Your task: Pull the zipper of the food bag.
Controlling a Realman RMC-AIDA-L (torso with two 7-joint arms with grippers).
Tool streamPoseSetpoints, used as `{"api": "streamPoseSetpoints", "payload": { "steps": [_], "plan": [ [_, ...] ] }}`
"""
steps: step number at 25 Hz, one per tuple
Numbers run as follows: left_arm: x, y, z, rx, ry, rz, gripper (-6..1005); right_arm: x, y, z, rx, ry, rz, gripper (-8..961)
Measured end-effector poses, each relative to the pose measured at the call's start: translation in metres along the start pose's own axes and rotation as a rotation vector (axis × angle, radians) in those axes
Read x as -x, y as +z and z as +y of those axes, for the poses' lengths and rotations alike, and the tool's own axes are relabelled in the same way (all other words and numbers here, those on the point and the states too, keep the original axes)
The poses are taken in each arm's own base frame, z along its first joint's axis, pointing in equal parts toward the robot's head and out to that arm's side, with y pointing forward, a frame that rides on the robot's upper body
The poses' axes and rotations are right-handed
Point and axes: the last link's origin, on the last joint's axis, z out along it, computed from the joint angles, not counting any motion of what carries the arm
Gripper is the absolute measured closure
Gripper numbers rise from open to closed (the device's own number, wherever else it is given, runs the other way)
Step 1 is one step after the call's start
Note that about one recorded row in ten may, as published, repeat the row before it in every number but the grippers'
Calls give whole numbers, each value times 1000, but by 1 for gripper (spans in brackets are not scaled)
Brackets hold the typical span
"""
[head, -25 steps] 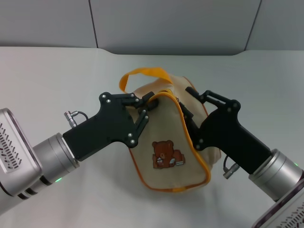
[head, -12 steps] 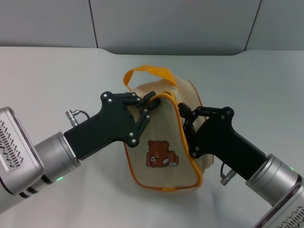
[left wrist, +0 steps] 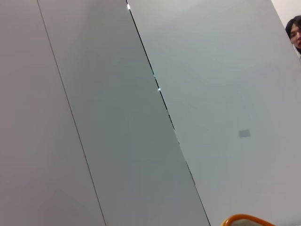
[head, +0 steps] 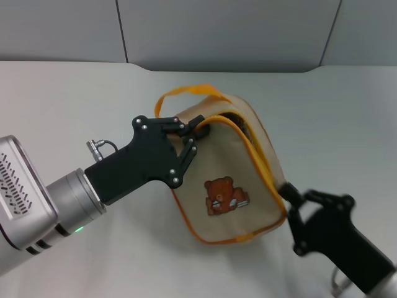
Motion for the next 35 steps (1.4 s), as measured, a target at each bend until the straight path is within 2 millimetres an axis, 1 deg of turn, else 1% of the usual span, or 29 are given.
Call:
{"api": "streamPoseSetpoints", "payload": {
  "steps": [4, 9, 14, 16, 20, 23, 26, 30, 32, 33, 35],
  "plan": [
    [0, 1, -1, -1, 4, -2, 935, -5, -23, 5, -8, -2, 59, 911],
    [1, 0, -2, -7, 4, -5, 935, -7, -32, 6, -18, -4, 80, 884],
    [2, -2, -1, -19, -6, -9, 935, 2, -41, -1, -87, 2, 39, 857],
    [3, -4, 2, -40, -26, -14, 935, 4, -43, -6, -115, 45, 14, 846],
    [7, -8, 7, -86, -84, -25, 935, 4, -46, -22, -130, 222, -51, 824],
    [8, -13, 12, -95, -140, -27, 935, -2, -44, -34, -78, 350, -79, 716],
    [9, -16, 18, -65, -164, -37, 922, -7, -38, -46, 19, 480, -103, 607],
    [10, -21, 18, -6, -222, -59, 896, -12, -26, -63, 197, 631, -99, 513],
    [10, -23, 18, 7, -235, -63, 761, -13, -19, -69, 294, 690, -82, 465],
    [9, -28, 15, 44, -264, -71, 693, -12, -15, -72, 348, 714, -73, 442],
    [7, -35, 10, 90, -301, -84, 611, -11, -8, -75, 434, 738, -55, 395]
  ]
}}
